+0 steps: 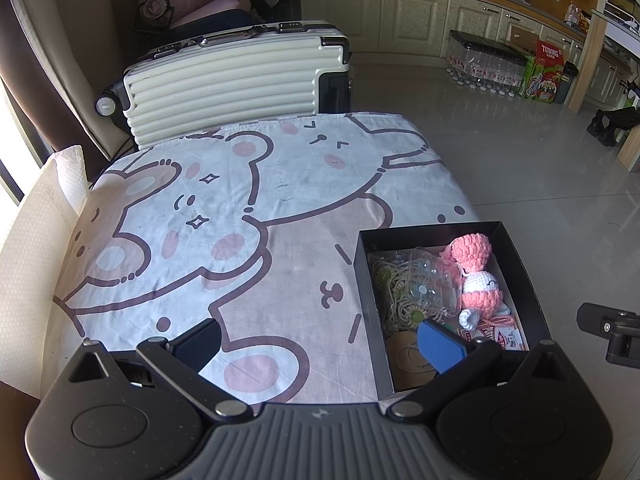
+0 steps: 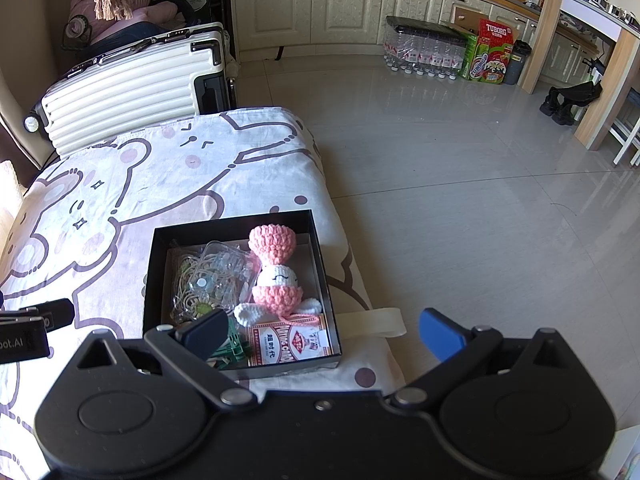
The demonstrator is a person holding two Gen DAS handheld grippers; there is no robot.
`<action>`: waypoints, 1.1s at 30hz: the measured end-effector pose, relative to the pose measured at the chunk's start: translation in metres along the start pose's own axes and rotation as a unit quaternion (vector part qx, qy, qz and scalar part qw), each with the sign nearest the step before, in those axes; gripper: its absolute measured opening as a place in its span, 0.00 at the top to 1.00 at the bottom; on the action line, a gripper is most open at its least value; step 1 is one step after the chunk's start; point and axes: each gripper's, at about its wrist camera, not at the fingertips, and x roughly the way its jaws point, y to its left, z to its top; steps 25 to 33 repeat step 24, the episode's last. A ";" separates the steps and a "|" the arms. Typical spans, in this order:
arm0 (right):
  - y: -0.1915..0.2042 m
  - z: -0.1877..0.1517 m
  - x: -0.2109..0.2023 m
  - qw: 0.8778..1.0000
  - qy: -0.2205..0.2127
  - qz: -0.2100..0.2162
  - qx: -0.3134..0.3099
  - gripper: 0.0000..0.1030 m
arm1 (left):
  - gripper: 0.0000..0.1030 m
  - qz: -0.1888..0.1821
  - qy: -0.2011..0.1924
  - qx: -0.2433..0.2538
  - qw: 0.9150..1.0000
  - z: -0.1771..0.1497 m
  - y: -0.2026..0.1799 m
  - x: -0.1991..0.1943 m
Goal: Organize objects
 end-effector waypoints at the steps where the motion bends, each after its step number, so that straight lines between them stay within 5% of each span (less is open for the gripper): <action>1: 0.000 0.000 0.000 1.000 0.000 0.000 0.000 0.00 | 0.00 0.000 0.000 0.000 1.000 0.000 0.000 0.000; 33: 0.001 -0.001 0.000 1.000 0.000 0.000 0.000 0.00 | 0.00 -0.001 0.003 0.004 1.000 -0.005 -0.003 0.003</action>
